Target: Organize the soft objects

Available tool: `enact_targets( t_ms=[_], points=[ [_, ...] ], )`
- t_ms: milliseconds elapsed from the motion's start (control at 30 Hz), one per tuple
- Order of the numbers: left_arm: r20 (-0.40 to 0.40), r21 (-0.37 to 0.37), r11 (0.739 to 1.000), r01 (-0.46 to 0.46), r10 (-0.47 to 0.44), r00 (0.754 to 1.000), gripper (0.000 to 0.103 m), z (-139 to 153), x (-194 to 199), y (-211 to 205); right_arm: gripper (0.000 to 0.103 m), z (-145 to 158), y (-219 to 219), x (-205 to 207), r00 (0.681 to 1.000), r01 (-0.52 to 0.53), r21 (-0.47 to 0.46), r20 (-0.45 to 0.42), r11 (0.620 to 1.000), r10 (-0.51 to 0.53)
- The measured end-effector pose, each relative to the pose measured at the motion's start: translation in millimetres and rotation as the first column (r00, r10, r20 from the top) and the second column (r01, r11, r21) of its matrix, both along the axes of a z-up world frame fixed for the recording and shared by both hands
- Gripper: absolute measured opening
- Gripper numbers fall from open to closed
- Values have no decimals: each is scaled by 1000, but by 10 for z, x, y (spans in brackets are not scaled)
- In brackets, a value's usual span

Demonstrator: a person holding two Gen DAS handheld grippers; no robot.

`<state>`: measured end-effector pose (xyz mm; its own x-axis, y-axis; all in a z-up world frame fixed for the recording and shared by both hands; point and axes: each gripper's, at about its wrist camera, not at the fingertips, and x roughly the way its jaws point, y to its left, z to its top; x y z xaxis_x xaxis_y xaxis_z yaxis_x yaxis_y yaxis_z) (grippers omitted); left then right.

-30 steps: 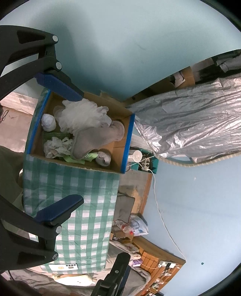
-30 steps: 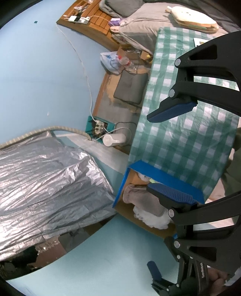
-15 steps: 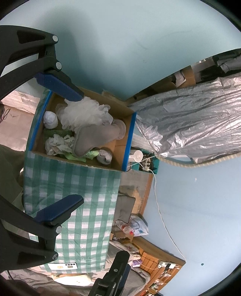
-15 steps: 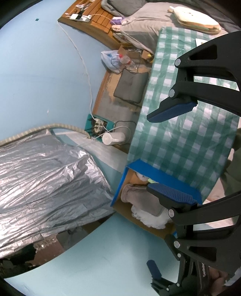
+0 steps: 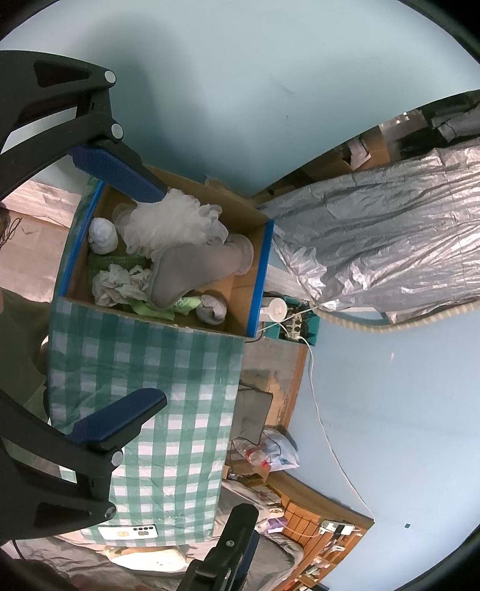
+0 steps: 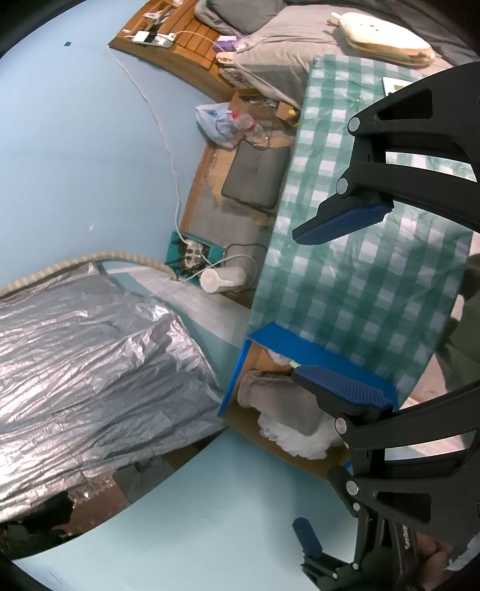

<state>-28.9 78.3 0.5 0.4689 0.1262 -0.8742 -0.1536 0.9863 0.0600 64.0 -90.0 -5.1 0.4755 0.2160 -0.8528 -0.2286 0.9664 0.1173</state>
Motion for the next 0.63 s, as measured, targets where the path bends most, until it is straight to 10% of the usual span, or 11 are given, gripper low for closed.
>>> enact_targets(
  t_ms=[633],
  points=[
    [1, 7, 1000, -1, 1, 1000, 101, 5, -8, -10, 67, 14, 11, -34, 1000, -10, -6, 0, 1000, 10]
  ],
)
